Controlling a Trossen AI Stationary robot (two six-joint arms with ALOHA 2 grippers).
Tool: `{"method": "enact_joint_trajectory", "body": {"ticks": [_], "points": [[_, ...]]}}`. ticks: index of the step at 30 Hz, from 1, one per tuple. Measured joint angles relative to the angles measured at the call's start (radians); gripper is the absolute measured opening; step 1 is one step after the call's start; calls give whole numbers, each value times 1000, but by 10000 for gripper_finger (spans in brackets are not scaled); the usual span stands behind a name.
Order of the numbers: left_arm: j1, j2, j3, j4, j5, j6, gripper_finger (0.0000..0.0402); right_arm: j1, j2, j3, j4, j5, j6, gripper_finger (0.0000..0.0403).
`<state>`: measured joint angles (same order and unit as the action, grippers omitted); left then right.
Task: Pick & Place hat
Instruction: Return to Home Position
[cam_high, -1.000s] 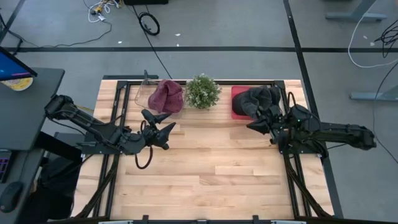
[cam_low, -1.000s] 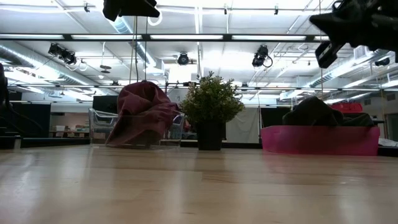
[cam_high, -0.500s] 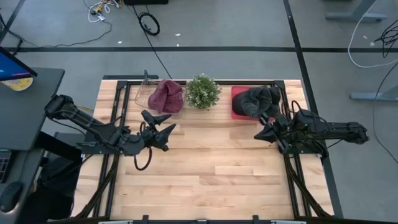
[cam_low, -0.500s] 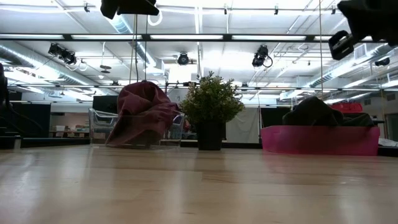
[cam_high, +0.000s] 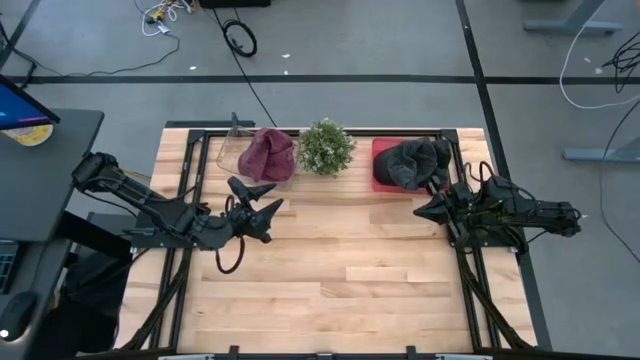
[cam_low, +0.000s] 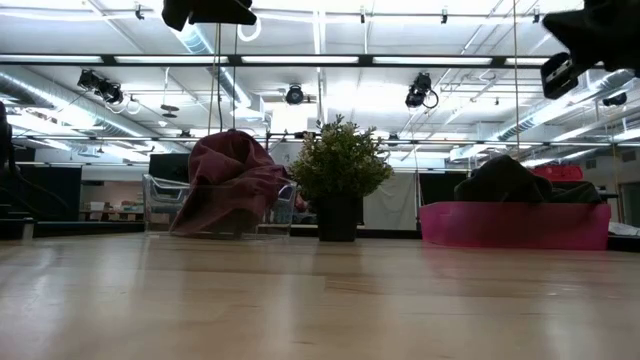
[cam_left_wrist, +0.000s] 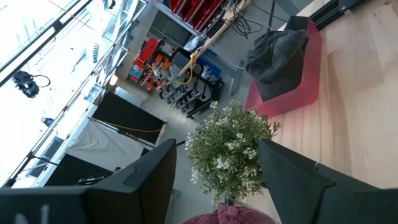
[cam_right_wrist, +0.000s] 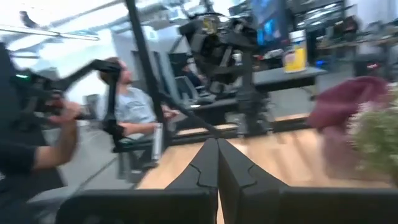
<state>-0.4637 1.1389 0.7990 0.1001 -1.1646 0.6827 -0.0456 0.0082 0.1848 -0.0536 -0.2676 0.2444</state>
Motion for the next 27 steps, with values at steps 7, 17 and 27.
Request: {"method": "enact_joint_trajectory", "body": {"ticks": [7,17,27], "points": [[3,0,0,1,18,2,232,0,0,-6,81,103,-104,0],[3,0,0,0,18,9,232,0,0,-170,337,69,-125,0],[3,0,0,0,19,2,232,0,1,-168,204,69,-224,0]]}}
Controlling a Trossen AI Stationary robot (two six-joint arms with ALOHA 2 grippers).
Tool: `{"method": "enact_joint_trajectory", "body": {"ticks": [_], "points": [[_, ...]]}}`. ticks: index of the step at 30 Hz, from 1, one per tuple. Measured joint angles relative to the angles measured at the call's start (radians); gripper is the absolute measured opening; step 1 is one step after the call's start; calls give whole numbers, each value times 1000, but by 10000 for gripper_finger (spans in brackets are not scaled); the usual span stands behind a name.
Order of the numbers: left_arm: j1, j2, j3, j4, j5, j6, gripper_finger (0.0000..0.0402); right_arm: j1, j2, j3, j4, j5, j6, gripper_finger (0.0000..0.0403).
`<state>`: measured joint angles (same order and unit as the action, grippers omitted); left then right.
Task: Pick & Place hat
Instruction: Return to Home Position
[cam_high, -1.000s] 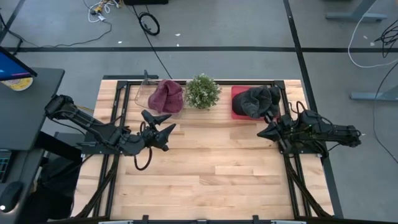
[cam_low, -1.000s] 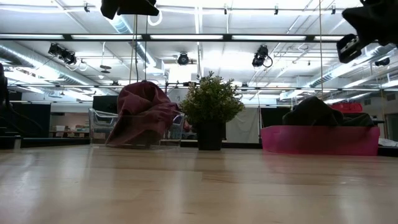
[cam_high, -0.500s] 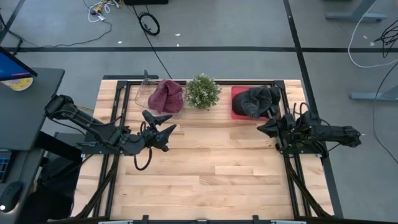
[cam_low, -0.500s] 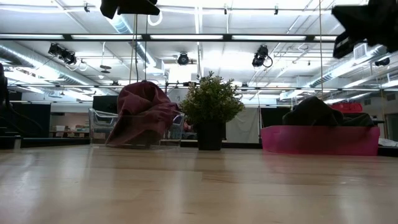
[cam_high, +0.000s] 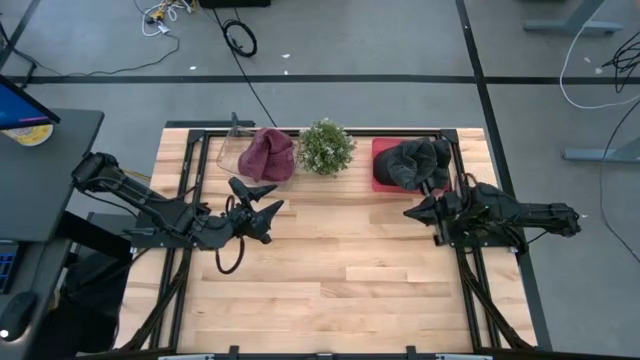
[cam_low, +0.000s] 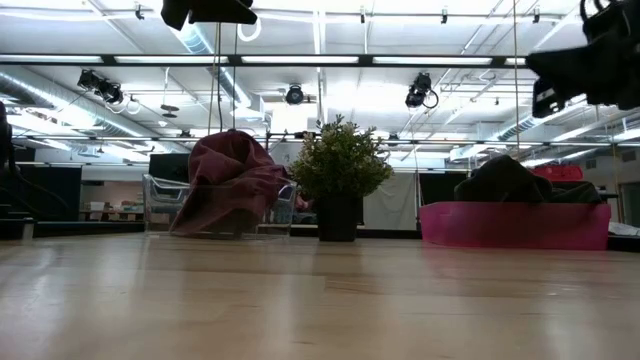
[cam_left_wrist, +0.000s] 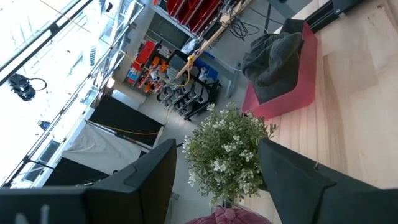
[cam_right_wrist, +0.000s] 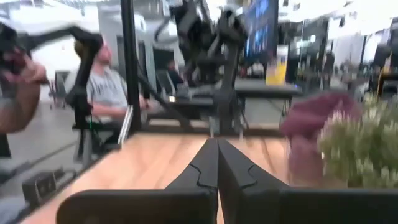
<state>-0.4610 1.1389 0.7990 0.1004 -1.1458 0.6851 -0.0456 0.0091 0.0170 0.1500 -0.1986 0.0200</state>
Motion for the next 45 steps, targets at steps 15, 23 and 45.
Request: {"method": "enact_joint_trajectory", "body": {"ticks": [15,23,45], "points": [[0,0,0,0,64,-22,232,0,35,0,-113,51,17,6],[0,0,0,-16,103,-175,227,0,35,0,-114,52,75,16],[363,-334,-455,240,772,-394,3,0,35,0,-113,52,129,18]]}}
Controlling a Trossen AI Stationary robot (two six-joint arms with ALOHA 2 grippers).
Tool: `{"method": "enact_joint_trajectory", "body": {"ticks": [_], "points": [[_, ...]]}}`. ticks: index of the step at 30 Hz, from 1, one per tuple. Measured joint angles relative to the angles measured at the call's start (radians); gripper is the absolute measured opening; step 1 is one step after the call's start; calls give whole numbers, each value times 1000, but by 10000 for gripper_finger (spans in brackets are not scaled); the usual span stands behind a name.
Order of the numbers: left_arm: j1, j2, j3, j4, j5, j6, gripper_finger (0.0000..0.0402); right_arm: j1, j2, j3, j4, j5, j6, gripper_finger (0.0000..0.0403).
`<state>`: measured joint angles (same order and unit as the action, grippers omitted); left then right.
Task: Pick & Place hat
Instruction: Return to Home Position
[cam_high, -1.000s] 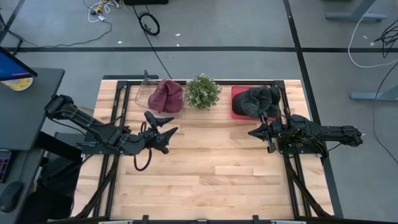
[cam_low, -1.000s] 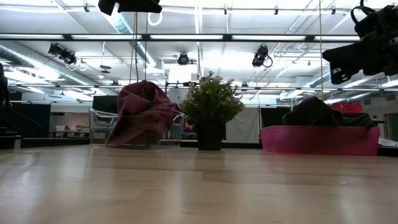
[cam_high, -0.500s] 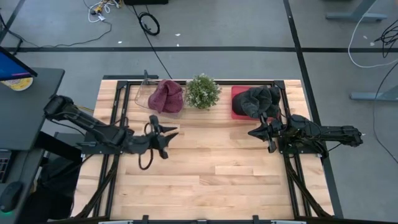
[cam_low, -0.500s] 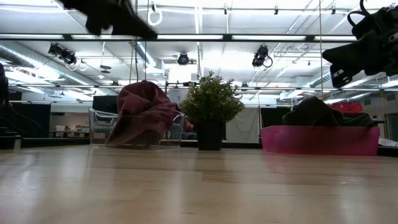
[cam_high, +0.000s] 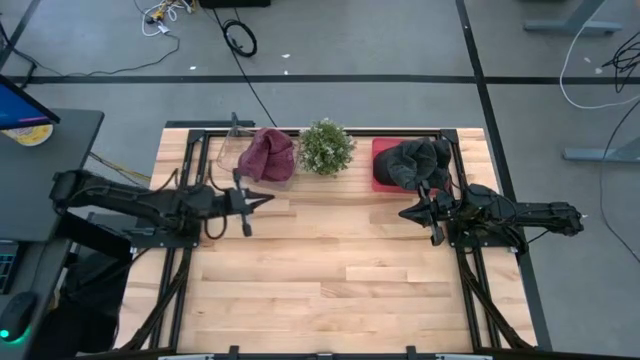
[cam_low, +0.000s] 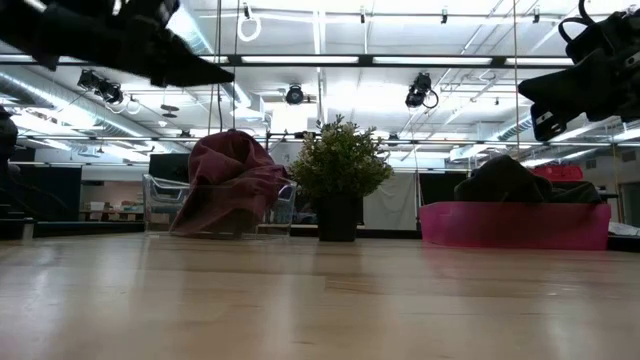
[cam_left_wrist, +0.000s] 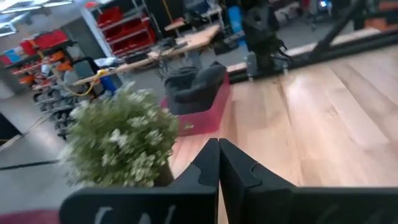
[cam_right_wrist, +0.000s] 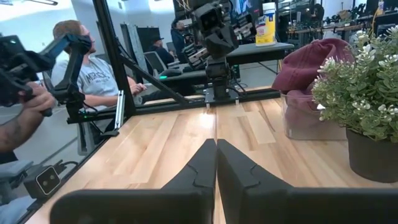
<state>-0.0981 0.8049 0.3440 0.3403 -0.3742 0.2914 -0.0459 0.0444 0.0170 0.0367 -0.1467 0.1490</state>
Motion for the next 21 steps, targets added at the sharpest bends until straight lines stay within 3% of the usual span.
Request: {"method": "enact_joint_trajectory", "body": {"ticks": [8,21], "points": [[41,-244,-169,26,37,-45,3,0,0,0,0,0,0,18],[51,-548,-321,16,34,-11,3,0,0,0,0,0,-1,18]]}}
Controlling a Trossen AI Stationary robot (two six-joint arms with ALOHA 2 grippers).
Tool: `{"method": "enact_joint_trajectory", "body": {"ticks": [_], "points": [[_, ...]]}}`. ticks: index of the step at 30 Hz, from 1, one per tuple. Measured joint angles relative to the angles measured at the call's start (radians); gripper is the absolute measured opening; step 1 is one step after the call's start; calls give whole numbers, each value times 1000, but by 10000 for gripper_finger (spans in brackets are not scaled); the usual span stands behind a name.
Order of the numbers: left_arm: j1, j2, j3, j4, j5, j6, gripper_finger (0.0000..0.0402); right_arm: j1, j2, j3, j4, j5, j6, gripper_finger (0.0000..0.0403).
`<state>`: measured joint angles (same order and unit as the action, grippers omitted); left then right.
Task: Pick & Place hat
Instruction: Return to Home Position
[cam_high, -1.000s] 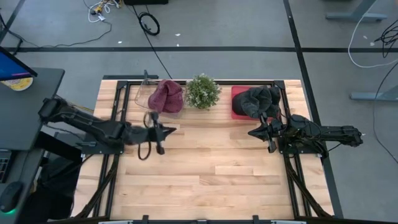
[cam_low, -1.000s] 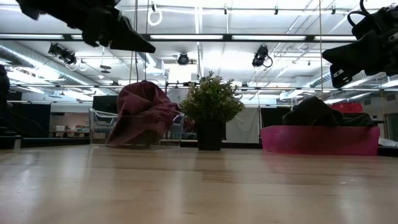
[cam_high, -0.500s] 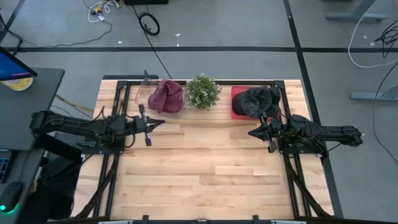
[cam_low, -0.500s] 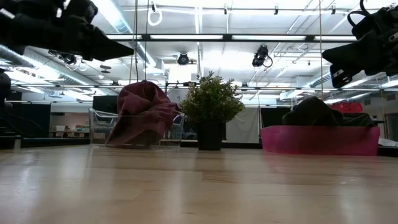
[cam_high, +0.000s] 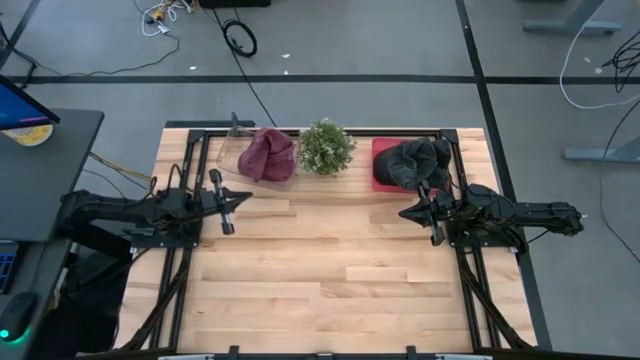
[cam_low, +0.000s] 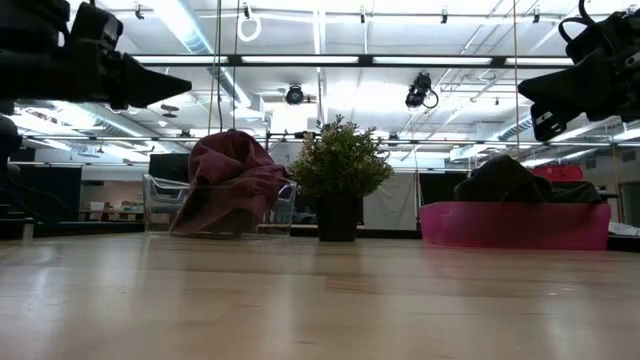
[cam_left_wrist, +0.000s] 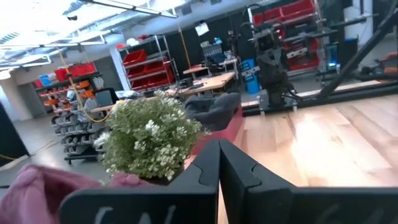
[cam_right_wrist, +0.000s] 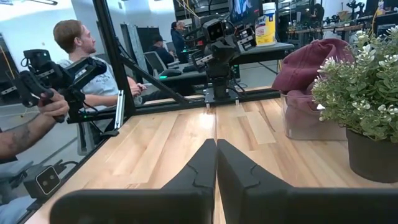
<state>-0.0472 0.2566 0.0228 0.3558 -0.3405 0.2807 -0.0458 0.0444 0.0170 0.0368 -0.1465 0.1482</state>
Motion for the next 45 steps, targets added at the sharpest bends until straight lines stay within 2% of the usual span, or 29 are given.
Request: {"method": "enact_joint_trajectory", "body": {"ticks": [4,6,13,20,31,45], "points": [[19,-67,-13,-74,4,-29,3,0,0,0,0,0,0,18],[24,-89,-13,-87,40,-35,3,0,0,0,0,0,0,18],[24,-123,-13,-120,79,-77,3,0,0,0,0,0,0,18],[24,-122,-13,-304,172,-165,3,0,0,0,0,0,0,18],[24,-134,-13,-315,195,-157,3,0,0,0,0,0,0,18],[24,-133,-14,-312,176,-134,3,0,0,0,0,0,0,18]]}}
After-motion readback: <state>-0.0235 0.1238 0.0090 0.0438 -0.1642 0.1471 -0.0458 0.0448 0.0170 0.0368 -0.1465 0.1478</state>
